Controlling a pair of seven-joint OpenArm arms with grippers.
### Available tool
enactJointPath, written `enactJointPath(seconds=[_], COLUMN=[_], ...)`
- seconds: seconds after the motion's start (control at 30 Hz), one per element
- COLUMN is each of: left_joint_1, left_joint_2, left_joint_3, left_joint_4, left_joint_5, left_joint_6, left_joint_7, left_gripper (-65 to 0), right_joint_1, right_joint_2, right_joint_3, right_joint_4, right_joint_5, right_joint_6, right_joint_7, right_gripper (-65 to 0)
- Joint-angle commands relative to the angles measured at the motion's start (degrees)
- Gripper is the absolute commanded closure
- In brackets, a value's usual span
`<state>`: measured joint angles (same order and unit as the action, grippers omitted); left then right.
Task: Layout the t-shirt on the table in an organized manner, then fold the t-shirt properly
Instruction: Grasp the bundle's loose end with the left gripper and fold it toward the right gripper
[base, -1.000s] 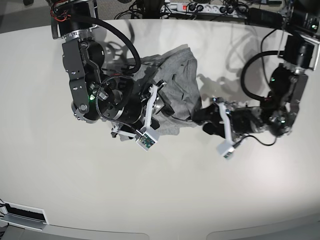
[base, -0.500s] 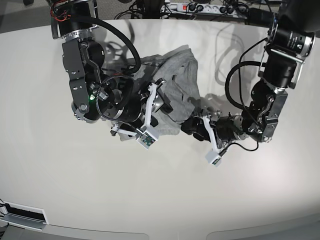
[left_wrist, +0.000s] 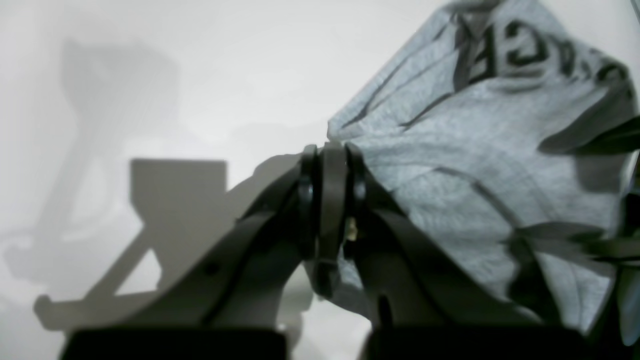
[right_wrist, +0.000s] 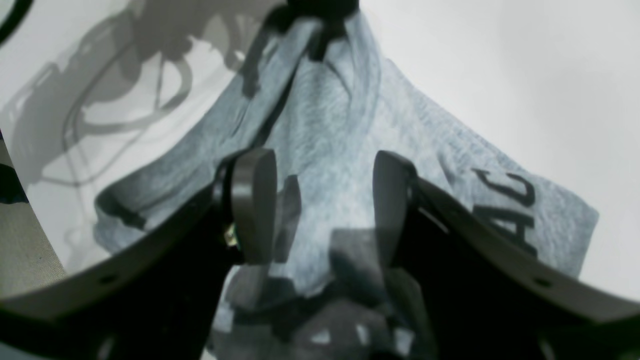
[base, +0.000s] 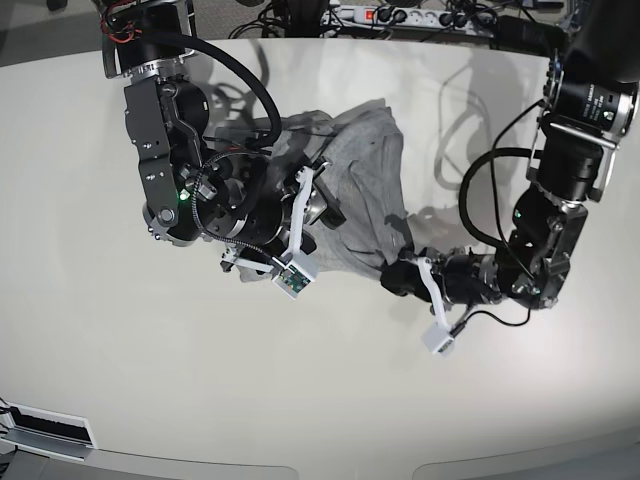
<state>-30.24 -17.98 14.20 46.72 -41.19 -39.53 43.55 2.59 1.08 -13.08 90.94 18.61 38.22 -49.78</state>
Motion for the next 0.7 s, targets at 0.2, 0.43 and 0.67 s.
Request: enactJointPath(seconds=[0.2,0.43,0.67], left_joint_1=[-2.19,-2.16,-1.86], left_joint_2=[-3.48,-7.91,-9.49], left_joint_3=[-0.39,-0.39,-0.39], left_joint_4=[4.31,7.67,7.65], left_joint_5=[-5.44,-9.03,-8.85], left_joint_6=[-0.47,-0.47,-0.47], left_joint_7=[4.83,7.08,6.91], left_gripper=[0.0,0.0,0.0], right_joint_1=[1.46,2.84,3.13], right_joint_2=[-0.26,-0.26,-0.28], right_joint_3=[-0.04,-0.02,-0.02], right_joint_4=[0.94,0.94,0.94], right_joint_5=[0.83,0.85,0.87], right_joint_6=[0.37,0.33,0.28], right_joint_7=[1.16,1.11,1.2], right_gripper=[-33.2,-33.2,-33.2])
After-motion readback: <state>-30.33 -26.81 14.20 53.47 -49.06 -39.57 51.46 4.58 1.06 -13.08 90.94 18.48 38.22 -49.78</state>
